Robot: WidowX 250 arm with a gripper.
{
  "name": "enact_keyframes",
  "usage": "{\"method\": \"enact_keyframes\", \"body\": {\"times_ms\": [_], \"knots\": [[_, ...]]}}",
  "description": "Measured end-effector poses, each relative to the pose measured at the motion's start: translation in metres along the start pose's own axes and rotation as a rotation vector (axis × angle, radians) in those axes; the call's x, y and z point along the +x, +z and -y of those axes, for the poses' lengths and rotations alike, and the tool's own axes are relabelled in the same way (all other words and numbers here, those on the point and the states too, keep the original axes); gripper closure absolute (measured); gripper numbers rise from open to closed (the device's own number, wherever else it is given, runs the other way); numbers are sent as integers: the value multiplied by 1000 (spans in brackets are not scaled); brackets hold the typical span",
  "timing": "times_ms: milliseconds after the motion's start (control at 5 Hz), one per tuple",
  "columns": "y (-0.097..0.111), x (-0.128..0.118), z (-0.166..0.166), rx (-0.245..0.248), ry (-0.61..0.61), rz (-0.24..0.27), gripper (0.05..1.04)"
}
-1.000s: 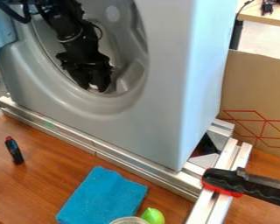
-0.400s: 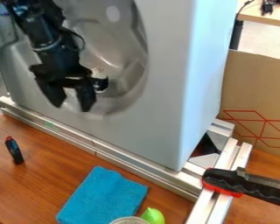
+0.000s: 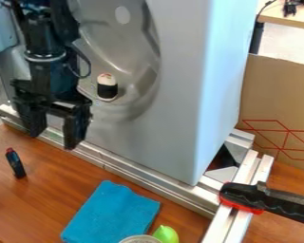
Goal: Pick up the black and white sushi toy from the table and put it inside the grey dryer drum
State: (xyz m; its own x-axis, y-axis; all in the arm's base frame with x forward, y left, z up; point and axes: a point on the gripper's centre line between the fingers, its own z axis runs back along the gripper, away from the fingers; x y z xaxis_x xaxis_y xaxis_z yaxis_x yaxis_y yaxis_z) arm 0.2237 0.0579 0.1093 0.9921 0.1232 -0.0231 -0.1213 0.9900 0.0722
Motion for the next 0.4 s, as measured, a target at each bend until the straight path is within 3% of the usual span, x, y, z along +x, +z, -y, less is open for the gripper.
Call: {"method": "enact_keyframes", "body": {"times_ms": [200,400], "knots": [[-5,-15,13,-11,-59,-27,83],[-10,-22,20,-51,-96,-47,83]]}}
